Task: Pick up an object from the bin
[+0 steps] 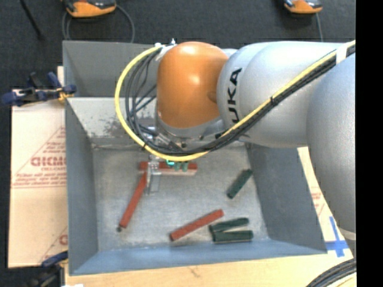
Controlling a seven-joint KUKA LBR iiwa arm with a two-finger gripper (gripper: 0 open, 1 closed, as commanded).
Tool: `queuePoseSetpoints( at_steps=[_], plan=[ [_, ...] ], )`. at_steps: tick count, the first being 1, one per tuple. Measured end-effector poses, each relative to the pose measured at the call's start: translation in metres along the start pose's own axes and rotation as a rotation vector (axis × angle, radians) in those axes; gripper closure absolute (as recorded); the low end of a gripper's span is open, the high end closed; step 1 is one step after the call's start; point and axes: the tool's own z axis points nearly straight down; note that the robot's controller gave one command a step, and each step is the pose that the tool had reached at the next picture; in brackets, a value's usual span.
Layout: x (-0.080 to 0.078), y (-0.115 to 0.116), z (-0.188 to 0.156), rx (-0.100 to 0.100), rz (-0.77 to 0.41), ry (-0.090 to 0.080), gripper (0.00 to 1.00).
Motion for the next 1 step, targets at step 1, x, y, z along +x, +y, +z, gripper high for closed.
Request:
queuePoseSetpoints(
  at_steps=[1],
  plan=[
    [0.0078,0.0166,0.1379,0.002,-0.391,-0.002,0.00]
  ],
)
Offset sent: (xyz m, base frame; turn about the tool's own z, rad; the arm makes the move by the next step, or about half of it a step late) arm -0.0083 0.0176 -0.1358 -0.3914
